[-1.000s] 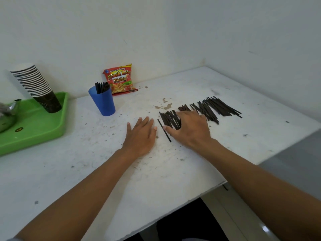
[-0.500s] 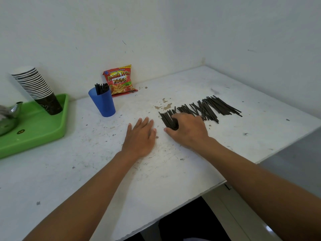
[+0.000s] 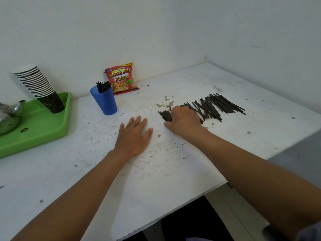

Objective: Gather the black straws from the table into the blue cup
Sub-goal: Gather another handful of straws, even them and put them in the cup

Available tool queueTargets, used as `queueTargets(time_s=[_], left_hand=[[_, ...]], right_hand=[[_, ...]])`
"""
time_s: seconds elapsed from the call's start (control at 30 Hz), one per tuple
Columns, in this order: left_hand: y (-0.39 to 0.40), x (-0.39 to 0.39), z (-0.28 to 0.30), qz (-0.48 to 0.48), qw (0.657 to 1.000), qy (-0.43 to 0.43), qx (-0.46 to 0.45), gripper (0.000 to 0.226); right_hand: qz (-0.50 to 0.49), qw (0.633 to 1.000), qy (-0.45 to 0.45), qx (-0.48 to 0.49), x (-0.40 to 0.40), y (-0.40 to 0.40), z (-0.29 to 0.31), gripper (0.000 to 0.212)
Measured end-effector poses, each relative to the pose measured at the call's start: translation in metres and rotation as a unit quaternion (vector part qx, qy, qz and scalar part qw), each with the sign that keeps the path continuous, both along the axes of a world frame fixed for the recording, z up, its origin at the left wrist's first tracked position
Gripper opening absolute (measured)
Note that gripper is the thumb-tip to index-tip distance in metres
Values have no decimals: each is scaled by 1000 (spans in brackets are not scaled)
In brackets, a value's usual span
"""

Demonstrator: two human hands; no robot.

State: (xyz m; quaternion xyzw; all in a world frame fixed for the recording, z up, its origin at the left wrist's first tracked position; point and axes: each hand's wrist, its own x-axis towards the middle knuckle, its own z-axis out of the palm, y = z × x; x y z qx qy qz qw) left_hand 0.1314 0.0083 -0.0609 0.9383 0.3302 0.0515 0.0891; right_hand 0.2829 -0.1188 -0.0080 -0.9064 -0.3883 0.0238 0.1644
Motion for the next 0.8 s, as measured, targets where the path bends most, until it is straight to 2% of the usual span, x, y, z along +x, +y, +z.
queueTargets(time_s=[0.2, 0.4, 0.47, 0.53, 0.6, 0.8], left_hand=[[-3, -3, -4, 1, 1000, -26, 9, 67], [-3, -3, -4, -3, 1000, -17, 10, 68], [-3, -3, -4, -5, 1000, -15, 13, 68], [-3, -3, -4, -5, 1000, -9, 15, 69], [-3, -3, -4, -4, 1000, -3, 16, 69], [-2, -1, -4, -2, 1000, 5, 17, 71]], right_hand=[[-6, 999, 25, -21, 8, 12, 13, 31], [21, 991, 73, -108, 9, 18, 40, 23], [30, 984, 93, -146, 7, 21, 52, 32], [47, 975, 88, -200, 4, 23, 63, 24], [63, 966, 77, -237, 0, 24, 70, 28], [91, 955, 45, -279, -3, 31, 69, 19]])
